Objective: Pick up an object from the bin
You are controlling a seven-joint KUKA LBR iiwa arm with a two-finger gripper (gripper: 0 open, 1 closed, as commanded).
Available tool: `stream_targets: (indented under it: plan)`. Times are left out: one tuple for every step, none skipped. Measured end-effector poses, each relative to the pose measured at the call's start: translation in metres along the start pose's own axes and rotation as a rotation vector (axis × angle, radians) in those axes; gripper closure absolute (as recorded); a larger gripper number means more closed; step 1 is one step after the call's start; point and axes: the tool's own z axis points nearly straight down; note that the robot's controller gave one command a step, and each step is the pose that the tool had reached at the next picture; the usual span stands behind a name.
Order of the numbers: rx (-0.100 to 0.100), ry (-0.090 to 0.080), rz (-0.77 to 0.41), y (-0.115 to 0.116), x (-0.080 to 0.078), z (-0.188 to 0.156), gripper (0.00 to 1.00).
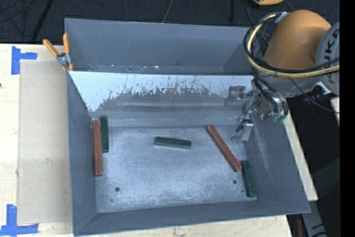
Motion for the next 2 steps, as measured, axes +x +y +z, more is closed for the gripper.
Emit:
stream_targets:
  plan:
    - [0.001,0.003,-0.086,0.09,-0.006,0.106,0.0]
    - [0.004,-0.001,-0.115,0.113,0.004,0.129,0.0]
